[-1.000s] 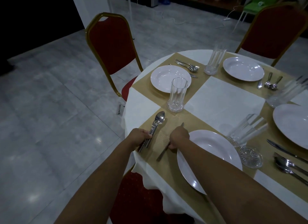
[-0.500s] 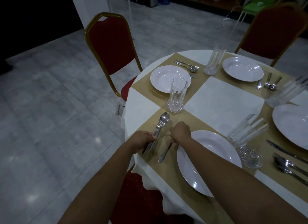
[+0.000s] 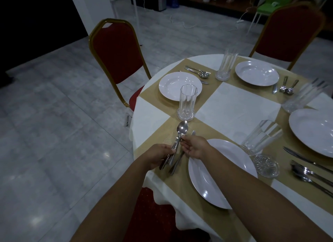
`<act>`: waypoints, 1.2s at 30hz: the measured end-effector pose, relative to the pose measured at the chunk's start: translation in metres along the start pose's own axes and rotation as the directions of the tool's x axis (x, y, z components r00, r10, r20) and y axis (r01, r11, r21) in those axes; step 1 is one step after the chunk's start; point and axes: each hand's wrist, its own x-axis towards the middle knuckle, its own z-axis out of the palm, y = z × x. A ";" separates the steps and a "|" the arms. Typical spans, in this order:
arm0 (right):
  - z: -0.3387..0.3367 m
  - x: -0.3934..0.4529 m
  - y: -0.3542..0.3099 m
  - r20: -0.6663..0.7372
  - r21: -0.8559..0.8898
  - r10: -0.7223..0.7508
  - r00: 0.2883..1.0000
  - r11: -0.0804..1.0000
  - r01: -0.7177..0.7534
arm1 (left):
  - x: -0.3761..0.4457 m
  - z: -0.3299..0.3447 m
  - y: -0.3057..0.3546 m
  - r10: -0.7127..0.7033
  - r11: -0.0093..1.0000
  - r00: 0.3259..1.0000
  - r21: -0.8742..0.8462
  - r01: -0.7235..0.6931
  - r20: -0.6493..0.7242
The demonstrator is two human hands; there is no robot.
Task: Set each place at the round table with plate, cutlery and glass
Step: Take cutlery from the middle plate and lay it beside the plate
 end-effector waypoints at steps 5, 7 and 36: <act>-0.005 -0.002 -0.004 -0.092 -0.026 -0.062 0.994 0.998 0.060 | -0.003 0.006 0.003 -0.006 1.000 1.000 0.020 0.006 0.004; -0.005 -0.003 -0.007 -0.122 -0.068 -0.103 0.987 0.993 0.096 | -0.004 0.007 0.003 0.000 1.000 1.000 0.018 0.000 0.012; -0.015 -0.018 -0.013 -0.170 -0.121 -0.243 0.955 0.967 0.224 | 0.008 0.007 -0.010 0.123 0.992 0.935 0.005 -0.129 -0.333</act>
